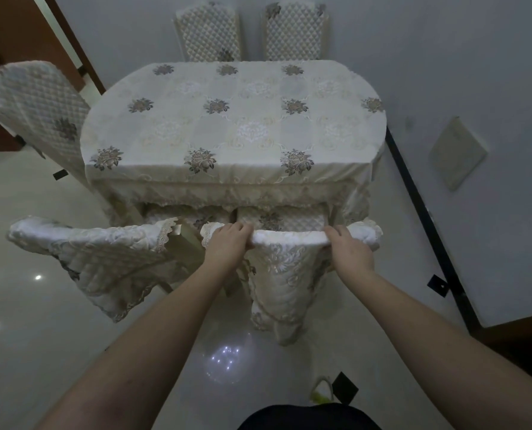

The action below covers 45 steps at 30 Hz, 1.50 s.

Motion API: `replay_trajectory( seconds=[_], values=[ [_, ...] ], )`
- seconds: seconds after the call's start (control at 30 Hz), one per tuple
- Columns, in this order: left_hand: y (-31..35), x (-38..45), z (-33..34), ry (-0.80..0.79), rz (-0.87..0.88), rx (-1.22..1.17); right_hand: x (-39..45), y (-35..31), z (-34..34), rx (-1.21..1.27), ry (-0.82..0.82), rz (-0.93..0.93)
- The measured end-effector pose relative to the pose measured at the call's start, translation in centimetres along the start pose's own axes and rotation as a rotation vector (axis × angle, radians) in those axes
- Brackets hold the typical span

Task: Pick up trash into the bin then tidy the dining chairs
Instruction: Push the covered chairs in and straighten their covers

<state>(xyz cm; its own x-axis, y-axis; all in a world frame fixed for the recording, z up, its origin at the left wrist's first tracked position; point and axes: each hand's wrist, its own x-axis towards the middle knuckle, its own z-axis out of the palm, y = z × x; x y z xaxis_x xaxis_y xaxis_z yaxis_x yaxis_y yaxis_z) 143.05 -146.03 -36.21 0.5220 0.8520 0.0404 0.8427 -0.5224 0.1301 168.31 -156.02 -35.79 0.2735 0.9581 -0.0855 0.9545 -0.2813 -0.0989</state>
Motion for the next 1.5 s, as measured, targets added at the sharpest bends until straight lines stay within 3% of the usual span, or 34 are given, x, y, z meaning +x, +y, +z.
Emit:
replay_trajectory(
  seconds=[0.53, 0.83, 1.3, 1.5],
  values=[
    [1.8, -2.6, 0.6, 0.09, -0.047, 0.028, -0.2, -0.1, 1.0, 0.036, 0.002, -0.02],
    [3.9, -6.1, 1.3, -0.06, -0.019, -0.062, -0.4, -0.9, 0.6, 0.347, -0.005, 0.009],
    [3.1, -5.9, 0.6, -0.164, -0.019, -0.065, -1.6, -2.3, 0.0, 0.226, -0.069, 0.068],
    [2.3, -6.3, -1.0, -0.13, 0.014, -0.094, -4.4, -1.7, -0.5, 0.255, -0.034, 0.026]
  ],
)
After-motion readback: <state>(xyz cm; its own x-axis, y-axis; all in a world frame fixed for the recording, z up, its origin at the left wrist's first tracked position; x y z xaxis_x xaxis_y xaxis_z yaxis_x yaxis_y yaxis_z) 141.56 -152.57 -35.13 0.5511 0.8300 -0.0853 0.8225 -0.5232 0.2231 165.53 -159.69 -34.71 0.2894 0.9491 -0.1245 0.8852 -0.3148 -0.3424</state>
